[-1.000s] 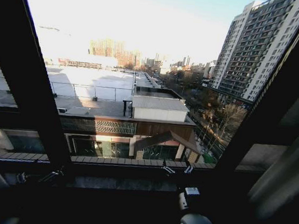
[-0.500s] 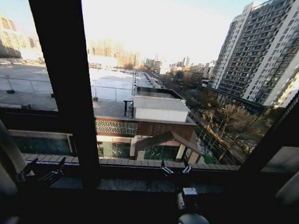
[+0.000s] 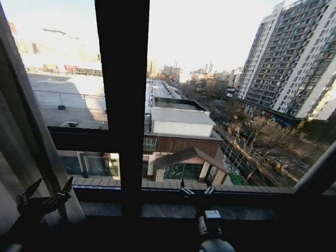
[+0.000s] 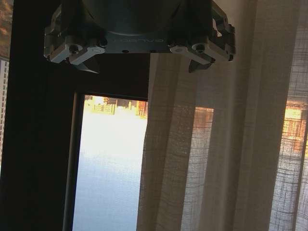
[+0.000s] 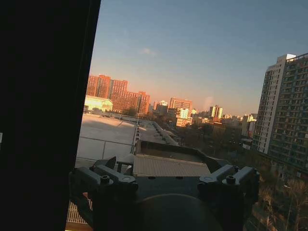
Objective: Open the curtains by pulling them apart, changing their state from closed to fully open.
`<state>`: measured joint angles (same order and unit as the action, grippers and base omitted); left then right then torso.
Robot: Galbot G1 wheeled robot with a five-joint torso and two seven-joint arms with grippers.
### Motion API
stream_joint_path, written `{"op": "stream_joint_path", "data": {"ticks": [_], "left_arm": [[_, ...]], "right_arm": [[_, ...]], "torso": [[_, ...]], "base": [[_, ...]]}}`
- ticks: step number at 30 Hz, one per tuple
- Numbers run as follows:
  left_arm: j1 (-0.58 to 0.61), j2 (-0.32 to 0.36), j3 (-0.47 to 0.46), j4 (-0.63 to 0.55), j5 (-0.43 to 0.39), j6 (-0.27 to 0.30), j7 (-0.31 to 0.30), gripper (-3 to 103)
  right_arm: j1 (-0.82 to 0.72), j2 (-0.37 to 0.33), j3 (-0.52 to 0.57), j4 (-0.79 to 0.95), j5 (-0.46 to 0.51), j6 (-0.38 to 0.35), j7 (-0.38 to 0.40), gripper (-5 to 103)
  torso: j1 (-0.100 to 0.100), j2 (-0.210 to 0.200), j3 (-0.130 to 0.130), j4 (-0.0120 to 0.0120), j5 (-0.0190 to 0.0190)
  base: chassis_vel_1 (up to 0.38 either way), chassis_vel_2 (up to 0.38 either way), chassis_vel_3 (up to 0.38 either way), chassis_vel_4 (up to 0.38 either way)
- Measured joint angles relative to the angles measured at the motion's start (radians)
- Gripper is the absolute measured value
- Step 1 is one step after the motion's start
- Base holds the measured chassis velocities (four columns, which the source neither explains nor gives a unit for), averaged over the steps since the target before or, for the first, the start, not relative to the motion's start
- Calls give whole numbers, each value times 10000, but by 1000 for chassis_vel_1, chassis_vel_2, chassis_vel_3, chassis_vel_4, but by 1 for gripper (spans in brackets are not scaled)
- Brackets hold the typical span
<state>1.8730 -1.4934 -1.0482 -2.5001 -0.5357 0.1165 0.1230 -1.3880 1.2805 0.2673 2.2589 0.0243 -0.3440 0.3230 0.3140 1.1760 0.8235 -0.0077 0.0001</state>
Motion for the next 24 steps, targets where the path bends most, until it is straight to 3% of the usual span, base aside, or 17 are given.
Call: {"op": "stream_joint_path", "data": {"ticks": [11, 24], "left_arm": [[-94, 271, -11, 0, 17, 103, -25, 100], [-1550, 902, 647, 485, 440, 1563, 542, 100]], "right_arm": [[88, 104, -22, -140, 15, 294, 30, 100], [108, 130, -167, -136, -52, 357, 22, 100]], "torso": [[2, 0, 0, 1, -1], [-1, -1, 2, 2, 7]], "base": [[317, 321, -314, -327], [9, 9, -6, -19]]}}
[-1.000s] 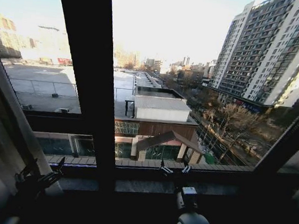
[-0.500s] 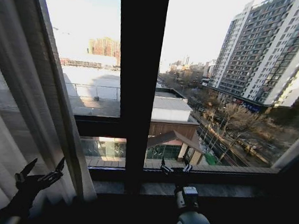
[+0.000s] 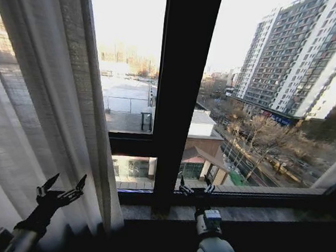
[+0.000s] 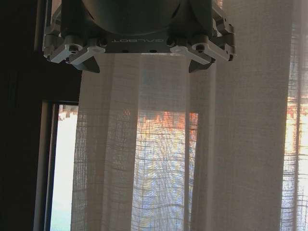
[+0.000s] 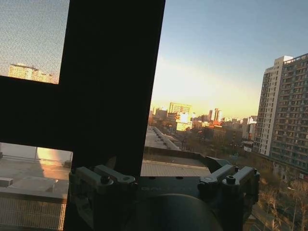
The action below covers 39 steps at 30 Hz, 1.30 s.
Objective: Open the curtains by pulling them apart, changing their state from closed to fully open.
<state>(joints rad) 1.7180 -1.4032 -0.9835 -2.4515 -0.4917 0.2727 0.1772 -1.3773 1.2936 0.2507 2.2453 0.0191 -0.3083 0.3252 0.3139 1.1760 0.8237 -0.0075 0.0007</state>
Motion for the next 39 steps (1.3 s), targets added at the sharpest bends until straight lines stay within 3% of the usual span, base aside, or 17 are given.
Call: {"op": "stream_joint_path", "data": {"ticks": [8, 11, 21, 30, 32, 34, 38, 39], "left_arm": [[-1430, 1111, 941, 619, 157, 756, -344, 100], [-1534, 1575, 1396, 812, 233, 845, 80, 100], [-1766, 2188, 2156, 1305, 527, 871, 192, 100], [-2276, 2446, 2570, 1976, 461, 824, -476, 101], [-2492, 2425, 2873, 2230, 435, 749, -852, 94], [-2611, 2389, 3028, 2359, 401, 721, -1128, 94], [-2956, 2182, 3397, 2756, 374, 656, -1529, 74], [-2956, 2182, 3397, 2756, 374, 656, -1529, 74]], "right_arm": [[16, -104, -48, -99, -7, 241, -16, 100], [21, -174, -2, -96, -4, 248, -14, 100], [204, -305, 81, -125, 45, 248, -12, 100], [337, -209, -41, -309, 31, 251, -13, 100], [335, -183, -42, -312, 22, 256, -13, 100], [335, -168, -41, -325, 16, 260, -13, 100], [324, -95, -41, -441, -59, 284, -13, 100], [324, -95, -41, -441, -59, 284, -13, 100]], "torso": [[2, 0, -1, -2, -13], [2, 0, 0, -2, -5], [1, 1, -2, -1, -7], [1, 1, -1, -3, -5], [1, 0, -1, -1, -5], [1, 1, -1, -2, -7], [2, 0, -1, -3, -6], [2, 0, -1, -3, -6]], "base": [[0, 0, 0, 0], [0, 0, 0, 0], [0, 0, 0, 0], [0, 0, 0, 0], [0, 0, 0, 0], [0, 0, 0, 0], [0, 0, 0, 0], [0, 0, 0, 0]]}}
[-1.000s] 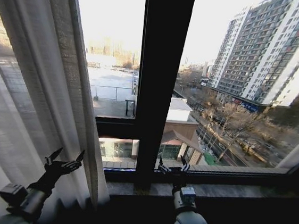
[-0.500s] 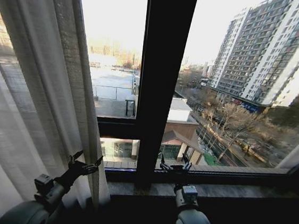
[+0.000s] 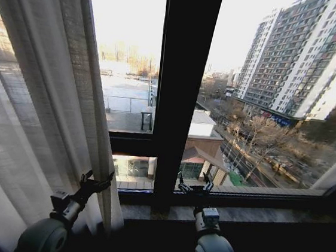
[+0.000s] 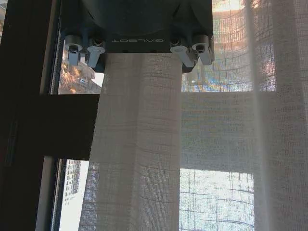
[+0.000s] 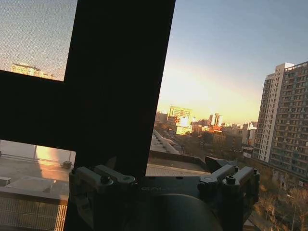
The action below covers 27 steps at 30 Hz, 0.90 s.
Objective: Open the curtains by pulling them apart, changing their state from closed to fully open.
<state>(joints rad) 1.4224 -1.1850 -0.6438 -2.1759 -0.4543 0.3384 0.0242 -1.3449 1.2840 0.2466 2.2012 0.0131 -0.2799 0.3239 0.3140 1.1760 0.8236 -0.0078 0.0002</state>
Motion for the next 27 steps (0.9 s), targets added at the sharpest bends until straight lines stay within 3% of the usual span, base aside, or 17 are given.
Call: {"op": "stream_joint_path", "data": {"ticks": [2, 5, 9, 11, 17, 22, 27], "left_arm": [[-45, -11, 61, 26, 0, -33, -35, 62], [-55, 48, 54, 26, 6, -115, -48, 57], [23, 294, -165, -90, -5, -173, -56, 35], [61, 325, -209, -127, -8, -178, -62, 35], [378, 271, -414, -647, 19, -181, -571, 8], [708, -97, -864, -1395, 75, 22, -1147, 0], [1116, -410, -1457, -2130, 75, 304, -1678, 0]], "right_arm": [[15, 34, 0, -27, -12, 11, -1, 100], [18, 62, 0, -24, -15, 14, -1, 100], [12, 72, 11, 31, -22, 16, 0, 100], [16, 68, 15, 40, -23, 17, 0, 100], [40, -13, 33, 139, -17, 17, -1, 100], [18, -77, 24, 204, -12, 12, -25, 100], [69, -61, -102, 222, -13, 6, -46, 100]], "torso": [[-1, 0, 0, 1, 1], [-1, 0, -1, 1, 1], [0, 0, 0, 1, 1], [0, 0, 0, 1, 1], [0, 1, -1, 1, 0], [0, 0, -1, 0, 0], [-1, 1, -1, 2, 2]], "base": [[0, 0, 0, 0], [0, 0, 0, 0], [0, 0, 0, 0], [0, 0, 0, 0], [0, 0, 0, 0], [0, 0, 0, 0], [0, 0, 0, 0]]}}
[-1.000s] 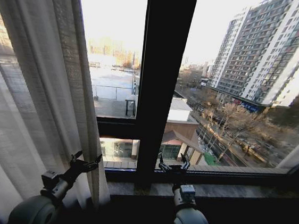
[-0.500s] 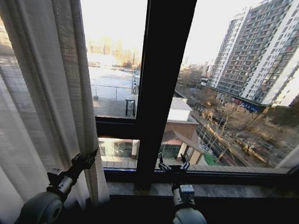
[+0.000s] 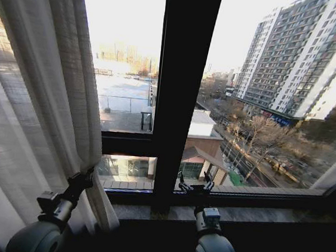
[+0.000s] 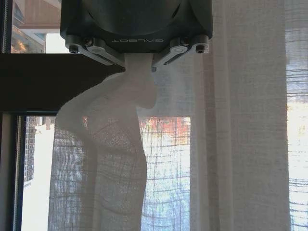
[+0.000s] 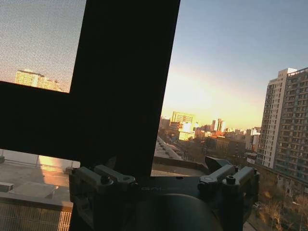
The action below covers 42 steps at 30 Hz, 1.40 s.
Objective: Open the curtains by pulling them apart, changing their state from closed to fully open.
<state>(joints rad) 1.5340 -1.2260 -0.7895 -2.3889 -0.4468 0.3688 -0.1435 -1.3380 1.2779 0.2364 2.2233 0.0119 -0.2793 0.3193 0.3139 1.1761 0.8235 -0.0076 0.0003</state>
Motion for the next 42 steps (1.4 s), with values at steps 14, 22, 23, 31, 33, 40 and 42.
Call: {"op": "stream_joint_path", "data": {"ticks": [14, 22, 23, 31, 33, 40, 42], "left_arm": [[881, -504, -772, -1174, 127, 362, -96, 0], [1225, -730, -1869, -852, 196, -761, 1023, 0], [1225, -730, -1869, -852, 196, -761, 1023, 0], [1289, -1097, -2082, -389, 305, -1364, 1592, 0], [1323, -1159, -2087, -385, 306, -1392, 1627, 0], [1432, -1465, -2103, -437, 99, -1293, 1767, 0], [1409, -1515, -2079, -442, 40, -1232, 1763, 0]], "right_arm": [[9, -197, -20, 272, 142, -37, 4, 100], [135, -443, 62, 387, 554, -57, -7, 100], [135, -443, 62, 387, 554, -57, -7, 100], [295, -636, 135, 376, 885, -81, -33, 100], [323, -659, 135, 364, 922, -89, -39, 100], [393, -662, 138, 270, 887, -377, -382, 100], [412, -624, 127, 239, 772, -412, -421, 100]], "torso": [[0, 0, 0, -3, -3], [0, 0, 0, 0, -1], [0, 0, 0, 0, -1], [0, 0, 0, -1, -1], [0, 0, 0, 0, -1], [1, 0, 0, 0, -1], [0, 0, 0, 0, -1]], "base": [[0, 0, 0, 0], [0, 0, 0, 0], [0, 0, 0, 0], [0, 0, 0, 0], [0, 0, 0, 0], [0, 0, 0, 0], [0, 0, 0, 0]]}}
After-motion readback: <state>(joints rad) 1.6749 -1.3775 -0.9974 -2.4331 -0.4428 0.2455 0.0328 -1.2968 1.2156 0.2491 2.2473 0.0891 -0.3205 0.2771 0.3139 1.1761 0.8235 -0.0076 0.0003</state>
